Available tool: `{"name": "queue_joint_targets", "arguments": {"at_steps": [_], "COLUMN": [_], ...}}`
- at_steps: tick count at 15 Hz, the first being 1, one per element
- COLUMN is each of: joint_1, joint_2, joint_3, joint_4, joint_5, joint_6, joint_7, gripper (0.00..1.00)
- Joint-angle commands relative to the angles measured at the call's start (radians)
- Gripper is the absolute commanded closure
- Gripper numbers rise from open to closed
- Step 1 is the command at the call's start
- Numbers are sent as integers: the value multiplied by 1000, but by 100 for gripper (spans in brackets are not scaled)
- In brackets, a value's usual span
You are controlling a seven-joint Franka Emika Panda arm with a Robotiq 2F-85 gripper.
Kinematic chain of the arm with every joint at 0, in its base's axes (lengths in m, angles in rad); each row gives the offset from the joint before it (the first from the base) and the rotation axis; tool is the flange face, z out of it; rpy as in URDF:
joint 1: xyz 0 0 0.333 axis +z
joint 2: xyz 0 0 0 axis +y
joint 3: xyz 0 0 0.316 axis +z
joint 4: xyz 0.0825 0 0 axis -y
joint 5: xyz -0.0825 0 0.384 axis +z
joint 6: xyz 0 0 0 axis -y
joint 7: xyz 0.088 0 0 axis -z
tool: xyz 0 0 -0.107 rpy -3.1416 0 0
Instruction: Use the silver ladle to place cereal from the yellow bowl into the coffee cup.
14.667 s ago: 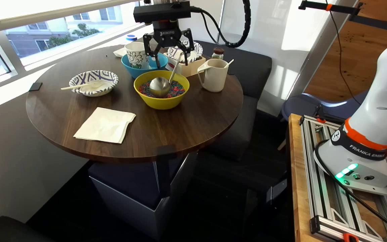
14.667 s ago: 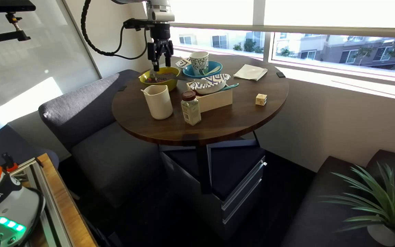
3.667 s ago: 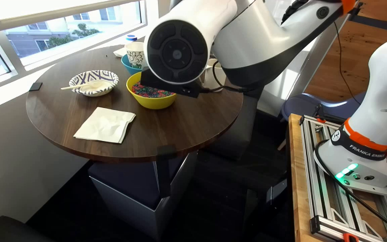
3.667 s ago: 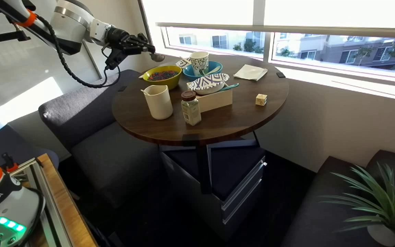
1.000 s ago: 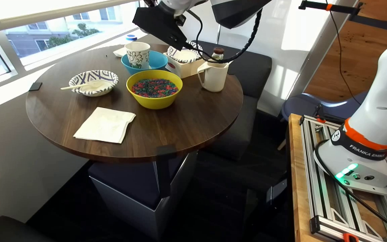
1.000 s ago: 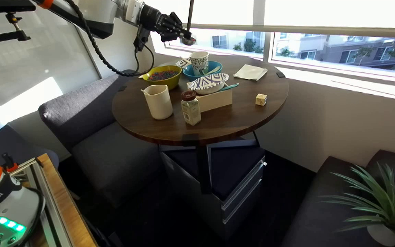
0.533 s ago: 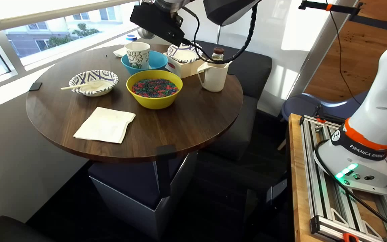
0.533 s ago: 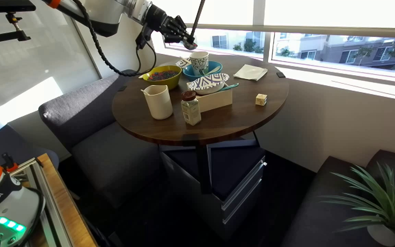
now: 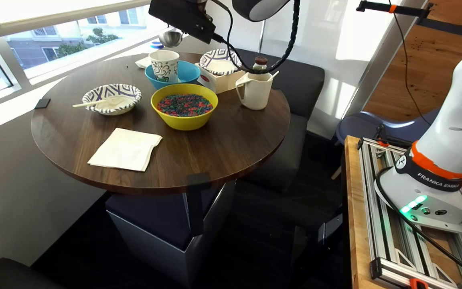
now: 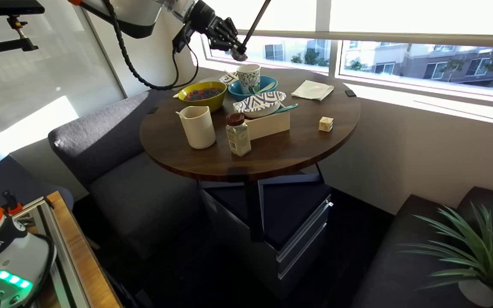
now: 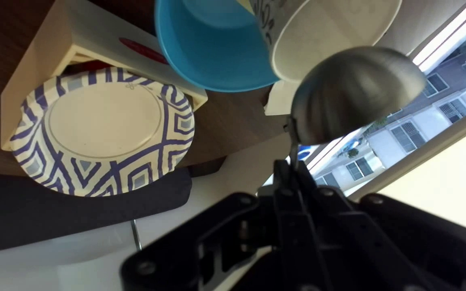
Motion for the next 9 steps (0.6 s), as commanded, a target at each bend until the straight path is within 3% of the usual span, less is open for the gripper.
{"name": "queue_joint_targets", "arguments": {"at_steps": [1,9], "joint_1": [-7,-1], "joint_2": [38,60], "joint_3": [-12,-48], "joint_4": [39,67], "joint_5": [136,388], "joint_6": [44,37], "joint_7": [-114,-289], "gripper": [99,99]}}
